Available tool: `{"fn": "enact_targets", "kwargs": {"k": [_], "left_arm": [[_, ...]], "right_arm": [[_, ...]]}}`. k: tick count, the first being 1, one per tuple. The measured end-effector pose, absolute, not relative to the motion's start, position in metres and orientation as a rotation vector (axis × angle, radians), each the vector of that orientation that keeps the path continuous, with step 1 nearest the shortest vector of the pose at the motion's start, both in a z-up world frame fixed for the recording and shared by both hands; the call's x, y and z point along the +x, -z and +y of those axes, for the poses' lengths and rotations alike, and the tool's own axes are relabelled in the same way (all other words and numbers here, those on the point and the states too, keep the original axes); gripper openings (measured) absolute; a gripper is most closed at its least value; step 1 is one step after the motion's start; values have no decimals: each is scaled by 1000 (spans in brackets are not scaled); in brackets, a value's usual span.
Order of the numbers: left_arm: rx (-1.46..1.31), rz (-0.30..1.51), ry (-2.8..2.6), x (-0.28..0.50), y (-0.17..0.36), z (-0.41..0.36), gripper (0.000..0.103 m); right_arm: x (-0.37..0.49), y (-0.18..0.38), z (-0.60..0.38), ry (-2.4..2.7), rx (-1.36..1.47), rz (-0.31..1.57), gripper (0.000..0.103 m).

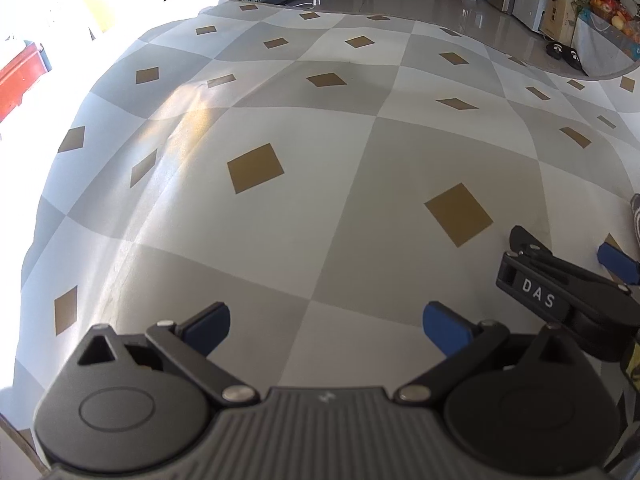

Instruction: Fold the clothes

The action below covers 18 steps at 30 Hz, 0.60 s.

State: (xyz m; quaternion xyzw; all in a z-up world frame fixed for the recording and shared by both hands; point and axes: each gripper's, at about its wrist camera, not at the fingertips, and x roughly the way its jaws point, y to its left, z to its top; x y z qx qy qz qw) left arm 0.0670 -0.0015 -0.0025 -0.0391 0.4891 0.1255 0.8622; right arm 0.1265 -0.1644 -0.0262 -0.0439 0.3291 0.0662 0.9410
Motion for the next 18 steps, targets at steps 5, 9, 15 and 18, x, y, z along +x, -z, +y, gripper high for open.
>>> {"fn": "enact_targets", "kwargs": {"k": [5,9,15,18], "left_arm": [[-50,1029,-267,69,6,-6,103],[-42,1029,-264,66,7,-4,103],[-46,1015,-296,58,5,10,103],[-26,1007,-309,54,4,13,103]], "right_arm": [[126,26,-164,-135,-90,672,94],[126,26,-164,-135,-90,672,94],[126,26,-164,-135,-90,672,94],[126,26,-164,-135,-90,672,94]]}}
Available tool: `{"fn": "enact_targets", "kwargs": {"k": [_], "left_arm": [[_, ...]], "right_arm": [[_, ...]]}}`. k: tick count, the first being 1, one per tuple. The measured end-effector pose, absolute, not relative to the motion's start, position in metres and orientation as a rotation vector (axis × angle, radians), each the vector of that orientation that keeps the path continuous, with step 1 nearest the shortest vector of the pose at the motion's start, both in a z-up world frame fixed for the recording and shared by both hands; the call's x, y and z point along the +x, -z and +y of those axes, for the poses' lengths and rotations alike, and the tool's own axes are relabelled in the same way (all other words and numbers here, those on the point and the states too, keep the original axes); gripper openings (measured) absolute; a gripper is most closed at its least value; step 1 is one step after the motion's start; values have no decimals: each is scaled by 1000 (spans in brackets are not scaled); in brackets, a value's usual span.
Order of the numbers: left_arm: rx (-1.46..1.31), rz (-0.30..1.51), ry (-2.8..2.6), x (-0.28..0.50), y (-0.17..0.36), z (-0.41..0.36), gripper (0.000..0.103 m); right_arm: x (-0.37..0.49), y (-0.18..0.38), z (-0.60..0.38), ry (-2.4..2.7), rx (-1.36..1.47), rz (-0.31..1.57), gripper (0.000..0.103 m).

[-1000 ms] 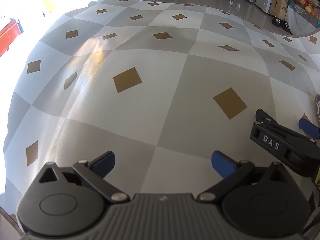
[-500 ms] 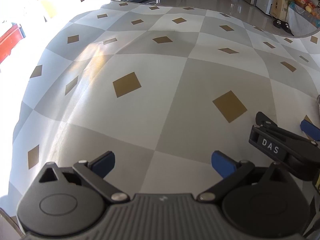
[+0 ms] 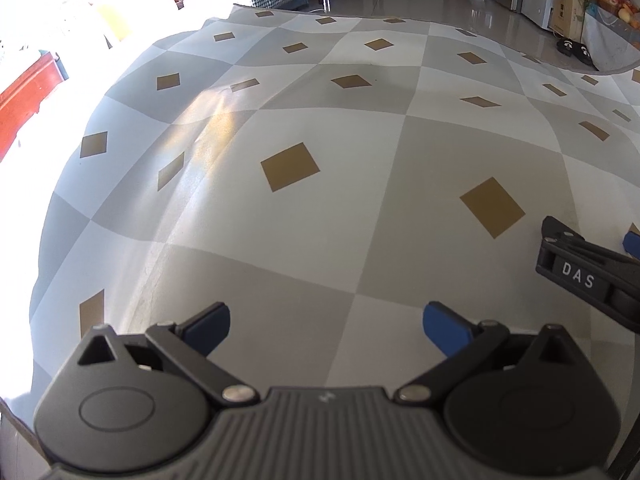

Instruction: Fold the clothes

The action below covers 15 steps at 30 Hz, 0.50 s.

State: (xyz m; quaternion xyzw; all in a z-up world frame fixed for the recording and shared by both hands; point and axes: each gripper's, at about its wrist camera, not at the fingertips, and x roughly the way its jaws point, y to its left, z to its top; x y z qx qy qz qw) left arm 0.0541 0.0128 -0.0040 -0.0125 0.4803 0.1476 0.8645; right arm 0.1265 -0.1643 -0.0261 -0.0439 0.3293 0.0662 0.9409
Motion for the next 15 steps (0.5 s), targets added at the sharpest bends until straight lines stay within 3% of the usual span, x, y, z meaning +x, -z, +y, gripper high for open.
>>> {"fn": "enact_targets", "kwargs": {"k": [15], "left_arm": [[88,958,-256,26,-14,-7,103]], "right_arm": [[126,26,-164,-135,-89,672,95]]}}
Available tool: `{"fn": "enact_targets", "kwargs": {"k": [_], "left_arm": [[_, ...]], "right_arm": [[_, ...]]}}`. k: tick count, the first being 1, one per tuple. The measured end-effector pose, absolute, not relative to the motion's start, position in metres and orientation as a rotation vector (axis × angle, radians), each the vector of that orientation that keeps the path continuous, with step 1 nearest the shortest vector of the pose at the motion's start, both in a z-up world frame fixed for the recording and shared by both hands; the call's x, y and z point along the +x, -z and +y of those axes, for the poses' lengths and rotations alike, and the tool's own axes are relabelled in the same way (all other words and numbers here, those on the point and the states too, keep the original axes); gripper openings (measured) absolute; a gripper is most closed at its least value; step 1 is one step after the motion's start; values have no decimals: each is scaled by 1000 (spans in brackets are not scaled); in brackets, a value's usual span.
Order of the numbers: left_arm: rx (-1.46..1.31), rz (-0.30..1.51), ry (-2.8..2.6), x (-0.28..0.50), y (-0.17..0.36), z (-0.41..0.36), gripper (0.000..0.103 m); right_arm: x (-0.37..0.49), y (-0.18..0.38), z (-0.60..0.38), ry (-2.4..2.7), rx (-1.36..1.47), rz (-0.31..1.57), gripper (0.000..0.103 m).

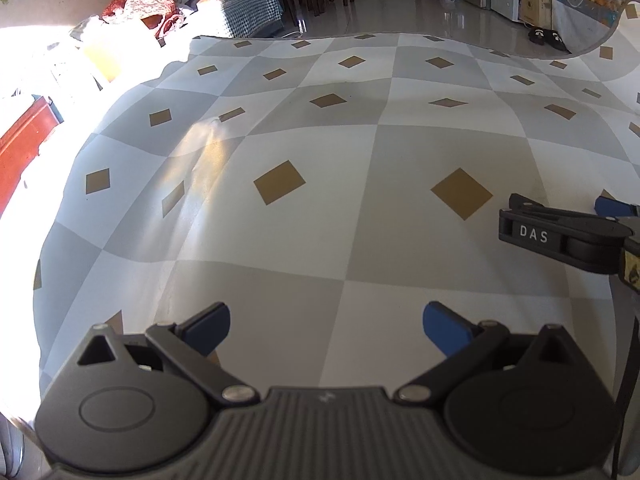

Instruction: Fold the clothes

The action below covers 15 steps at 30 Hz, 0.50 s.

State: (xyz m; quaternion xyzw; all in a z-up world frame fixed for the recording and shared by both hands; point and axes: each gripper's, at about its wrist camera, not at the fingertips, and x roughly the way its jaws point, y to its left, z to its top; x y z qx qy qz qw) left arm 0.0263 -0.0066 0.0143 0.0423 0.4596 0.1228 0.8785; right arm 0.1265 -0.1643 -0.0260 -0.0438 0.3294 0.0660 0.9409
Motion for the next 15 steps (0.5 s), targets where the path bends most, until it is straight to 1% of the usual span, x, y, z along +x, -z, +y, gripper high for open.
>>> {"fn": "enact_targets", "kwargs": {"k": [15], "left_arm": [[82,925,-237,6,-32,-2,103]], "right_arm": [[126,26,-164,-134,-89,672,95]]}}
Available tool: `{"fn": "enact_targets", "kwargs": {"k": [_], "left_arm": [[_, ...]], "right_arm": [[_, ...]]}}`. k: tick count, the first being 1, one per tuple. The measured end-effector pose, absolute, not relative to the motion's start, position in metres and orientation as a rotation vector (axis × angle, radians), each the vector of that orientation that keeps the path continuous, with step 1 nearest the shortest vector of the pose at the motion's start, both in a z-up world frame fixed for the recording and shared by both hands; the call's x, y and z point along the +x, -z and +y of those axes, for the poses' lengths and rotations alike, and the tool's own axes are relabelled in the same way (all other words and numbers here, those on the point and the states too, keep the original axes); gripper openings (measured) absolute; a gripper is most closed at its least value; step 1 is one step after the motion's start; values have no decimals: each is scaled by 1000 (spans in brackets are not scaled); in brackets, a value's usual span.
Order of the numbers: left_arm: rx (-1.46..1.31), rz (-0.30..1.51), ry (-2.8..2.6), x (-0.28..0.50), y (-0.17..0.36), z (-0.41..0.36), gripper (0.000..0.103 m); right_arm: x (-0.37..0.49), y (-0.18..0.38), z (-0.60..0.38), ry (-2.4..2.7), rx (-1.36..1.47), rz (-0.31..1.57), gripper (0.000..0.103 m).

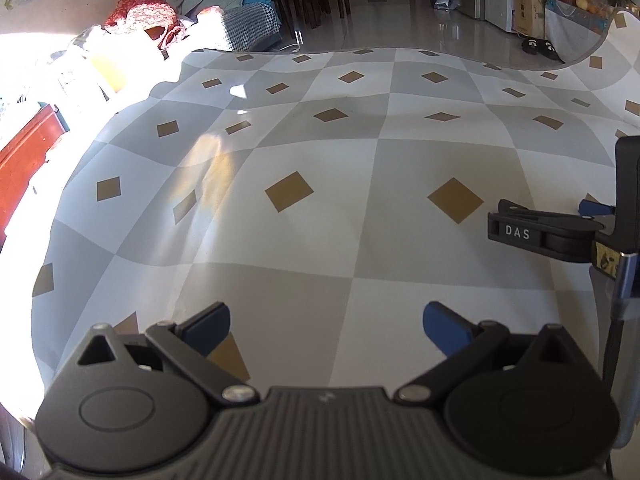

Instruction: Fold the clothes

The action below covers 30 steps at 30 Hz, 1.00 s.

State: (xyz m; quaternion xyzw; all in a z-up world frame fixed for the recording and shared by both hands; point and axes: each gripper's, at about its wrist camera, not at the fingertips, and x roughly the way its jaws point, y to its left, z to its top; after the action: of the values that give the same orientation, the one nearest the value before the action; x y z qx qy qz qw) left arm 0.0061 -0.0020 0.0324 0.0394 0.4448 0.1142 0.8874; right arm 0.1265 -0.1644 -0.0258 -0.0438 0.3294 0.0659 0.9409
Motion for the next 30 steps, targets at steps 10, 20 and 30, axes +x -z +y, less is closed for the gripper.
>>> {"fn": "enact_targets", "kwargs": {"k": [10,20,30], "left_arm": [[80,923,-228,-2,-37,-1,103],[82,923,-212,-9,-45,1,103],[110,925,-163,-8,-53,-10,103]], "right_arm": [[126,26,-164,-134,-89,672,95],[126,26,-164,-134,-89,672,95],[127,26,-165,-134,-89,672,95]]}}
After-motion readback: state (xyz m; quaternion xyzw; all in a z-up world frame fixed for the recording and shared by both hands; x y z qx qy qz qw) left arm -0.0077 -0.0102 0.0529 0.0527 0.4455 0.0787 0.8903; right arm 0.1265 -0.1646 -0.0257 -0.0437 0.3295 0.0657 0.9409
